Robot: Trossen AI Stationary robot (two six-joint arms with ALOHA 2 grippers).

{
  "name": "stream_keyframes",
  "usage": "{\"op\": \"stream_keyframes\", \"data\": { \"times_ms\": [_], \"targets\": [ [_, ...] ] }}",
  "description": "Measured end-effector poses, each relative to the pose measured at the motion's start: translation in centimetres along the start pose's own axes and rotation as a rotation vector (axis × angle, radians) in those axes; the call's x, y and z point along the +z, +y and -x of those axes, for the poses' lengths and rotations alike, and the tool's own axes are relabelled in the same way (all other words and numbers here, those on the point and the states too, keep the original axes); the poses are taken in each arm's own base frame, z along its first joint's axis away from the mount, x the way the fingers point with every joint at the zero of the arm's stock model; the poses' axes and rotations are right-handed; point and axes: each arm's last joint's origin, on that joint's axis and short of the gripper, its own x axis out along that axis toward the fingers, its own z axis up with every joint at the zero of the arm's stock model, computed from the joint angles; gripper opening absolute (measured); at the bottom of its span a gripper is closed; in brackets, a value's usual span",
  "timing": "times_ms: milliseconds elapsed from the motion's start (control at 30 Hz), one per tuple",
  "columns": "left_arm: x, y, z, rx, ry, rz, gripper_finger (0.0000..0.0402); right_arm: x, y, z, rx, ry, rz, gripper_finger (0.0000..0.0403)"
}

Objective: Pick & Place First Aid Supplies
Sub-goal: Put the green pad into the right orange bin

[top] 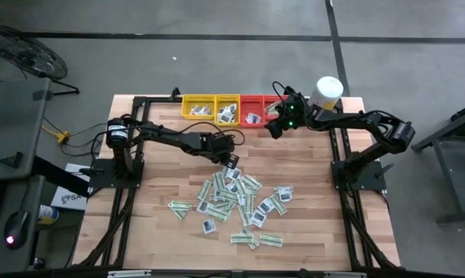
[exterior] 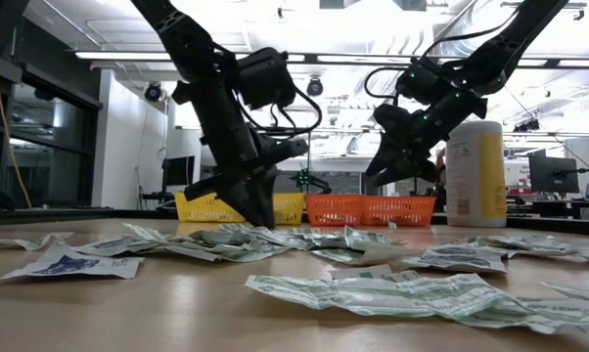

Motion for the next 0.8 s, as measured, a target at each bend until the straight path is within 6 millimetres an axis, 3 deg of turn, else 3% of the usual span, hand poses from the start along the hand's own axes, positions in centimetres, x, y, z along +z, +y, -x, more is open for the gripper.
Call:
{"op": "stream_keyframes", "data": {
  "times_ms": [167, 367, 667, 800],
  "targets": [
    [-0.1, 0.0, 0.0, -0.007, 0.013, 0.000, 0.0011, 0.0, 0.0, 0.0, 0.009, 0.003, -0.005, 0.0158],
    [-0.1, -0.1, 0.5, -0.032, 0.019, -0.029, 0.0002, -0.1, 0.2, 0.0, 0.074, 0.026, -0.025, 0.0158],
    [1.5, -0.6, 5.2, -0.128, -0.100, -0.096, 0.0001, -0.3, 0.9, 0.1, 0.269, 0.098, -0.018, 0.0158],
    [1.9, -0.8, 6.4, -0.149, -0.149, -0.104, 0.0000, -0.9, 2.4, -0.1, 0.388, 0.153, 0.021, 0.0158]
  ]
}}
